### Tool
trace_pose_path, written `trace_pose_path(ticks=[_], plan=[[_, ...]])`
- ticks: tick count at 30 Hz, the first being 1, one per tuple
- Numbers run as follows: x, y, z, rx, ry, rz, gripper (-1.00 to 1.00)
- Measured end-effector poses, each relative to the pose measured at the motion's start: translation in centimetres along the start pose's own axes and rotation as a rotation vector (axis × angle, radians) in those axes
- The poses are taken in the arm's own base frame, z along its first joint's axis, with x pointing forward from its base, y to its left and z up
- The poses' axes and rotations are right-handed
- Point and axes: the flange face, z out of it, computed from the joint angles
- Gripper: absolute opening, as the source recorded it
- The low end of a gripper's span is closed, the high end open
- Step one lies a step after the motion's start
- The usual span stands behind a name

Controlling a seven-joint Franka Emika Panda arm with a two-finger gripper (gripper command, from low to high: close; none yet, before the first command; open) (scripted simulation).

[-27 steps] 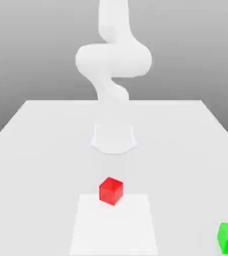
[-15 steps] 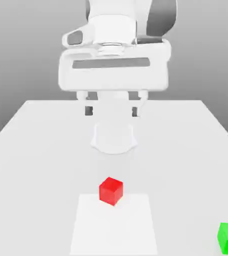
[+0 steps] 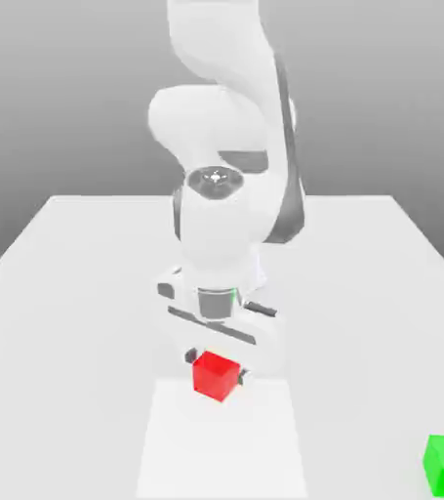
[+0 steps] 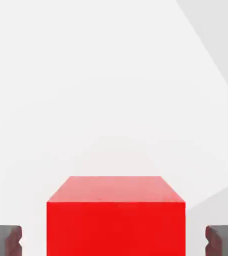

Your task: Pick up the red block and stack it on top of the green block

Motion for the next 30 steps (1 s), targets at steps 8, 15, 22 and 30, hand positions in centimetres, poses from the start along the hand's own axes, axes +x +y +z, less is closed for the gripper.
trace_pose_path(ticks=[8, 15, 22, 30], plan=[[0.0, -0.2, -1.8, 0.0, 0.002, 0.0, -1.0], [-0.7, -1.5, -6.4, 0.0, 0.001, -0.083, -1.0], [-7.5, -10.1, -8.0, -0.002, 0.0, -0.612, -1.0], [-17.1, -18.0, -9.4, -0.002, -0.002, -1.187, -1.0]])
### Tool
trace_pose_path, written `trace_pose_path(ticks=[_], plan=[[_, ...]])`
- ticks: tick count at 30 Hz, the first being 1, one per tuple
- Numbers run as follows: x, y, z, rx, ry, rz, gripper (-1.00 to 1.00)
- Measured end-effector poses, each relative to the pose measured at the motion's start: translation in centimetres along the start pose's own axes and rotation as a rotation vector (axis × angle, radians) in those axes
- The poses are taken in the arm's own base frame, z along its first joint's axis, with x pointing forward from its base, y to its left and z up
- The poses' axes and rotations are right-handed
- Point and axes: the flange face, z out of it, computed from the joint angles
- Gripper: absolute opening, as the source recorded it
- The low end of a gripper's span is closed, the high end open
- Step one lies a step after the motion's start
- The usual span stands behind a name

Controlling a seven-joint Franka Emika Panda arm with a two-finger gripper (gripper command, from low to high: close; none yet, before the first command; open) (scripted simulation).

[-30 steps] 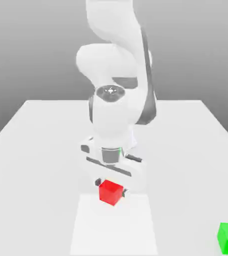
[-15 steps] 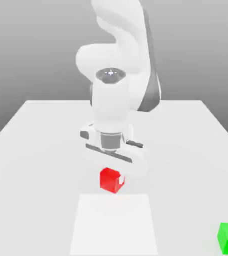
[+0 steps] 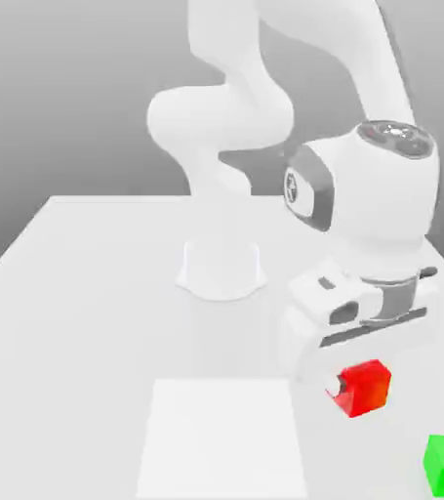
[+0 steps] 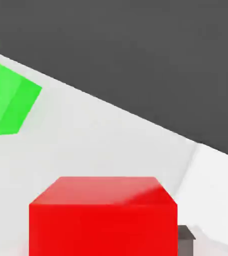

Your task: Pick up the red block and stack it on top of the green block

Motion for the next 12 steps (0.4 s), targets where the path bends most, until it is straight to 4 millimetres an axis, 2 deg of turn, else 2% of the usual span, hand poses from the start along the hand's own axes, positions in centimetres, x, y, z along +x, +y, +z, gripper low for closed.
trace_pose_path(ticks=[4, 6, 8, 9, 12], plan=[[0.2, -6.6, -0.3, 0.001, 0.0, -0.283, -1.0], [0.3, -7.7, 1.7, 0.001, 0.0, -0.329, -1.0], [0.2, -8.0, 4.7, 0.0, 0.001, -0.341, -1.0], [0.2, -8.0, 5.5, 0.0, 0.001, -0.343, 1.0], [0.2, -8.0, 5.5, 0.0, 0.001, -0.343, 1.0]])
